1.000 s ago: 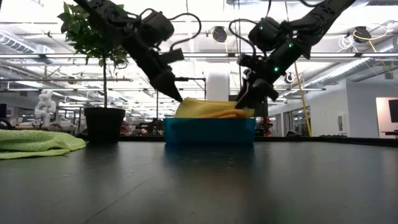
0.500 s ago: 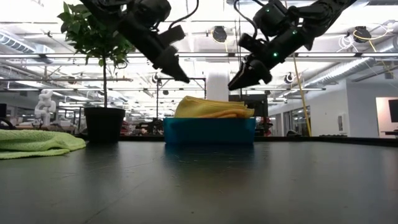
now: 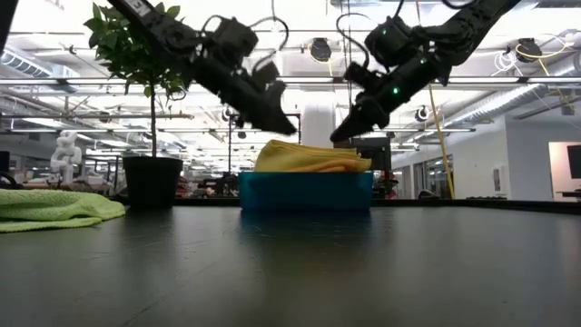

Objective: Fold microfiber towels
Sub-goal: Put the yellow microfiber towel into the blue blue bin

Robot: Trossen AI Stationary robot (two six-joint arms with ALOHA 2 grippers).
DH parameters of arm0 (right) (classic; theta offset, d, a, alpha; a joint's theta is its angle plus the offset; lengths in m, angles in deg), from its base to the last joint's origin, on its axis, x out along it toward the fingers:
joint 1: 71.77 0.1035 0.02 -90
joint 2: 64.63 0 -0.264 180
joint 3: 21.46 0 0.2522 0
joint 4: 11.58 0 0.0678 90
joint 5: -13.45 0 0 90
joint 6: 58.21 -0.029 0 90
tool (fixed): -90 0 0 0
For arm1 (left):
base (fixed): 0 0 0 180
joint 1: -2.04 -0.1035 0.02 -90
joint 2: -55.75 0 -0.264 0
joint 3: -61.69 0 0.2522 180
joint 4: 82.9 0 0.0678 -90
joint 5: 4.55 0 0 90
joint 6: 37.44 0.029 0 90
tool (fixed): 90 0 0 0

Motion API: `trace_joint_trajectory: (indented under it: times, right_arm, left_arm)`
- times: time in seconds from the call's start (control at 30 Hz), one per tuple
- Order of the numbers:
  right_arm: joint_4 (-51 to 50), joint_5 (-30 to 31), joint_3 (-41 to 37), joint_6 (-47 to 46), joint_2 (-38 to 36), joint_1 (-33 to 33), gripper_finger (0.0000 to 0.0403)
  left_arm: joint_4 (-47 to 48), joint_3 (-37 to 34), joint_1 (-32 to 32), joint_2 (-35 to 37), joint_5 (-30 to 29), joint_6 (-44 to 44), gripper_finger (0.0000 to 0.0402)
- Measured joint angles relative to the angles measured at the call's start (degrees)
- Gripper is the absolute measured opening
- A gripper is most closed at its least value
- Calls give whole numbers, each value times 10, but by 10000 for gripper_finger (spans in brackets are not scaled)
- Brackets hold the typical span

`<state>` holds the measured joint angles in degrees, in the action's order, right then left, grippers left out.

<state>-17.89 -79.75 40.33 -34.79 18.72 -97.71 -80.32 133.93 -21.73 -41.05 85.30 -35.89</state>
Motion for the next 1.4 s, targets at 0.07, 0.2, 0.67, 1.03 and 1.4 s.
trace_joint_trajectory:
  times: [0.07, 0.2, 0.67, 1.03, 1.4]
  right_arm:
    - [-1, -1, 0, 1, 13, 0, 164]
    - [-5, 0, 0, 2, 34, -2, 164]
    - [11, 1, 0, -1, 80, -17, 164]
    - [3, 1, 0, -2, 68, -17, 164]
    - [-15, -2, 0, -18, -10, -14, 164]
  left_arm:
    - [4, 0, -3, -14, 13, -6, 88]
    - [21, 0, -2, -25, 32, -6, 88]
    - [70, 0, -1, -45, 31, 3, 88]
    - [80, 0, -1, -46, 31, 12, 88]
    - [67, 0, 0, 15, 26, 13, 88]
